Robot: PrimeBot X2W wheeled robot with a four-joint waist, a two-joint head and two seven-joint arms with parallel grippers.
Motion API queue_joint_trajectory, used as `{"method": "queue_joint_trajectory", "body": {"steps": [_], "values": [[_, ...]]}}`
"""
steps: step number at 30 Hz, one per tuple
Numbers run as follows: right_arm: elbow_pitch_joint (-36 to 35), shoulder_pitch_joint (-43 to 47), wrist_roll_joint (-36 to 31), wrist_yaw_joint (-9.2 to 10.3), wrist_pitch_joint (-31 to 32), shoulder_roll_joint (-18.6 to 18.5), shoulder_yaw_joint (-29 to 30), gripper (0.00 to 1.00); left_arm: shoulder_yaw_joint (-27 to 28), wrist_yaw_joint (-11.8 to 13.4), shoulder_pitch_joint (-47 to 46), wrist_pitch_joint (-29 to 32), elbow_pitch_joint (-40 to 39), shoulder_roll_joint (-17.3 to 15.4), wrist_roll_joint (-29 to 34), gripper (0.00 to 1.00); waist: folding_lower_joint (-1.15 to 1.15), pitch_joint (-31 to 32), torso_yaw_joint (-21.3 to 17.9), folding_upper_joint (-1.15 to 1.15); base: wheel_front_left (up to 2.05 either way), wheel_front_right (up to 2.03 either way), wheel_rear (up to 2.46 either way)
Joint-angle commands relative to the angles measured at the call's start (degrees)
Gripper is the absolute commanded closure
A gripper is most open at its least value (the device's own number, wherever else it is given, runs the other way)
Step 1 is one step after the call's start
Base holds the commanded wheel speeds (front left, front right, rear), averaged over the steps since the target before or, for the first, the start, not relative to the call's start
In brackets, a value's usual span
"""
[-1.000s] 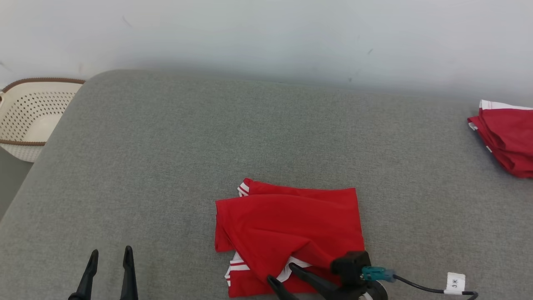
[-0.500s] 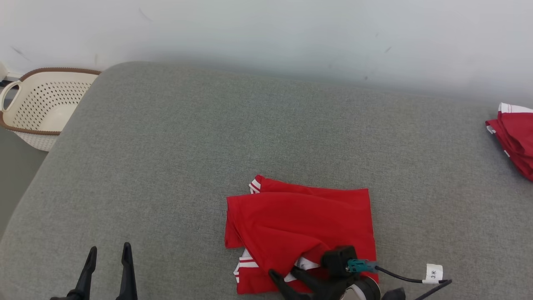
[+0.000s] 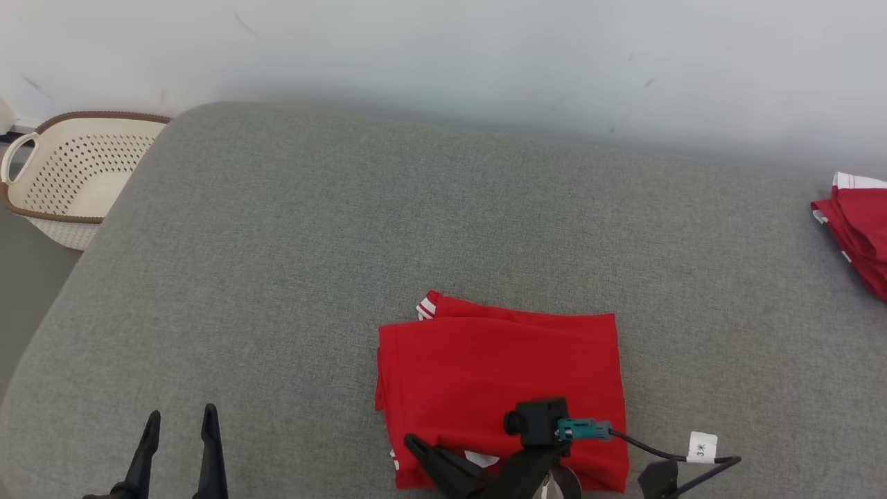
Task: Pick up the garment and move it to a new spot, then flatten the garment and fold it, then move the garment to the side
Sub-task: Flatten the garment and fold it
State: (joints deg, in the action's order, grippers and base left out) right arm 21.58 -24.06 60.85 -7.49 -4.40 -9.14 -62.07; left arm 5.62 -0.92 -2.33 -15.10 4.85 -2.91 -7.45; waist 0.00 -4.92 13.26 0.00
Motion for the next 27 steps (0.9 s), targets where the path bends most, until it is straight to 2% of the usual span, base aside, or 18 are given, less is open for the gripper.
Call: {"method": "queue_joint_trajectory", "body": {"steps": [1, 2, 3, 4, 13, 23, 27], "values": [[-0.22, 0.05, 1.41, 0.01, 0.58, -0.24, -0.52, 1.00, 0.23, -0.13, 0.18, -0.08, 0.07, 0.00, 0.00, 0.00, 0.00, -0.04, 0.01, 0.00, 0.00, 0.00, 0.00], [0.08, -0.23, 1.67, 0.01, 1.03, -0.61, -1.08, 1.00, 0.20, -0.11, 0.16, -0.08, 0.07, -0.01, 0.02, 0.00, 0.00, -0.06, 0.03, 0.00, 0.00, 0.00, 0.00], [0.33, -0.71, 1.69, 0.01, 1.26, -0.84, -1.67, 0.61, 0.19, -0.11, 0.15, -0.08, 0.08, -0.01, 0.04, 0.00, 0.00, -0.08, 0.06, 0.00, 0.00, 0.00, 0.00], [0.22, -0.86, 2.51, 0.01, 1.48, -0.64, -2.16, 0.01, 0.19, -0.13, 0.14, -0.08, 0.10, -0.01, 0.05, 0.00, 0.00, -0.09, 0.07, 0.00, 0.00, 0.00, 0.00], [-3.60, -2.22, 5.69, 0.01, 3.72, -3.81, -5.88, 0.00, 0.74, -0.34, 0.47, -0.08, 0.50, -0.01, 0.30, 0.00, 0.00, 0.36, -0.53, 0.00, 0.00, 0.00, 0.00], [-11.93, 0.32, 8.59, 0.01, 5.50, -10.85, -6.29, 0.00, 1.21, 0.01, 1.40, -0.08, -0.28, -0.01, 0.57, 0.00, 0.00, 1.36, -1.97, 0.00, 0.00, 0.00, 0.00], [-13.90, 0.58, 8.47, 0.01, 4.83, -12.93, -4.78, 0.00, 1.49, -0.08, 1.65, -0.08, -0.35, -0.01, 0.66, 0.00, 0.00, 1.39, -2.54, 0.00, 0.00, 0.00, 0.00]]}}
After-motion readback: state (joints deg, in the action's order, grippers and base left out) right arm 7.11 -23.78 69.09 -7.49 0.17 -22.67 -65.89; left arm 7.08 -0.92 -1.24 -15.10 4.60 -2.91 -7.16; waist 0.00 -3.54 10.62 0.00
